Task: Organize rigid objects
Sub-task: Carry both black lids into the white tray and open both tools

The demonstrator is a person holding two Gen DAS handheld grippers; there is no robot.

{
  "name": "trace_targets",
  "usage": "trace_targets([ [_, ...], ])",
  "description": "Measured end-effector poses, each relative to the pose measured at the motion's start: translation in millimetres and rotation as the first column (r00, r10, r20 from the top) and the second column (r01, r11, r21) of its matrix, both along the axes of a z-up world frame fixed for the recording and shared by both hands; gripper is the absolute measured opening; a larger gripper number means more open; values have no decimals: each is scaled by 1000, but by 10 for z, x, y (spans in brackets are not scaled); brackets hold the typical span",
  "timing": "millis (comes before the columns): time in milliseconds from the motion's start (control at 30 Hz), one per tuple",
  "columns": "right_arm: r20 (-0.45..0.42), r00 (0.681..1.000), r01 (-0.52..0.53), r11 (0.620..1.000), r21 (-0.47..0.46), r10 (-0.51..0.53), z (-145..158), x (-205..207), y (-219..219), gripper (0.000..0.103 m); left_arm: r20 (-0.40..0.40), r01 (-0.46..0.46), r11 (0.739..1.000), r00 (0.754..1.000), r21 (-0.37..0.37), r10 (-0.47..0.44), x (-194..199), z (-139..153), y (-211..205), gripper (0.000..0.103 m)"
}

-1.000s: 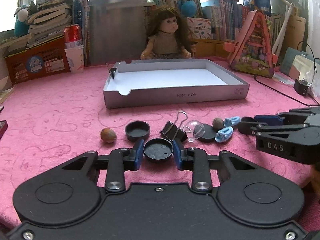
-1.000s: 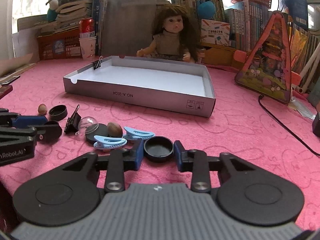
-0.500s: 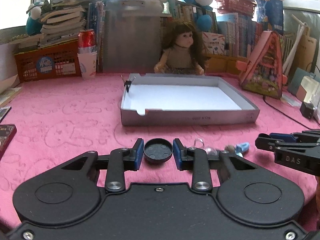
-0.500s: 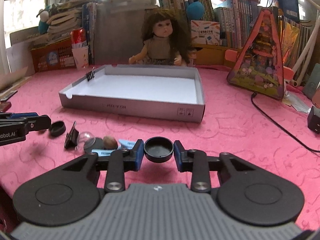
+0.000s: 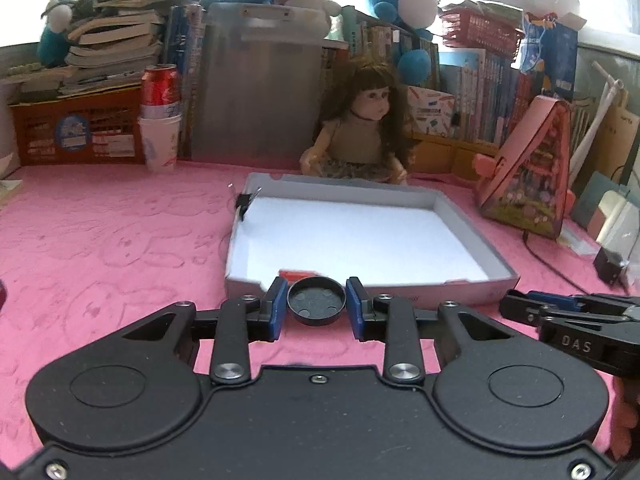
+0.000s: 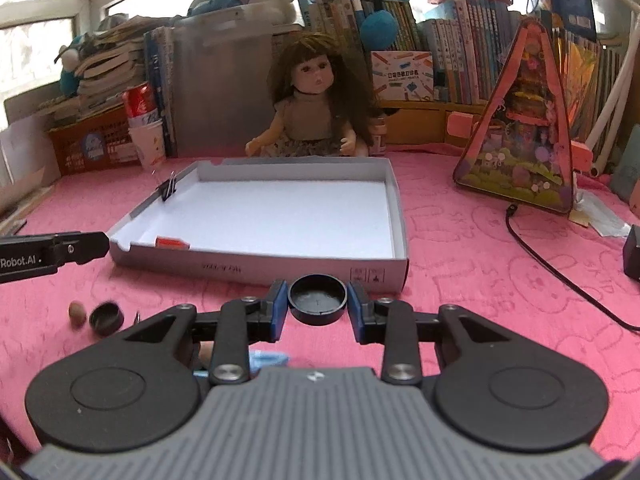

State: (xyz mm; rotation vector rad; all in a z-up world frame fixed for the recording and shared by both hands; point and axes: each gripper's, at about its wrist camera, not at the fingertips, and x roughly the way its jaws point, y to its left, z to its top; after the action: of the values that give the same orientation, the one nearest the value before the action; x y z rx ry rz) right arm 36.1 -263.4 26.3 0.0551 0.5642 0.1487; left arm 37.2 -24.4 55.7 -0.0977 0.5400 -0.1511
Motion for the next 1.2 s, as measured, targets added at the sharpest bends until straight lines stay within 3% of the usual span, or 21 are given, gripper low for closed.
trace_targets([
  [200,-30,999,19,999,35,-18,95,316,-65,37,-9,-5,1000,1000,5,5,353,96,-49,29],
  [467,-114,993,33,997,67,-25,170,795,-150,37,-119,-10,1000,993,-29,6,943,62,-84,29],
  [633,-169,985,38,997,74,-25,144,1023,-151,37,-168,-38,999,985,-11,36,1223,-48,-120,29],
  [900,-256,966,62,993,99,-35,-35,1291,-157,37,-221,-67,998,973,12,68,1439,-257,-139,30],
  [1200,-273,962,40,996,79,-17,-115,1391,-100,37,-224,-73,996,971,56,84,1519,-361,-171,30],
])
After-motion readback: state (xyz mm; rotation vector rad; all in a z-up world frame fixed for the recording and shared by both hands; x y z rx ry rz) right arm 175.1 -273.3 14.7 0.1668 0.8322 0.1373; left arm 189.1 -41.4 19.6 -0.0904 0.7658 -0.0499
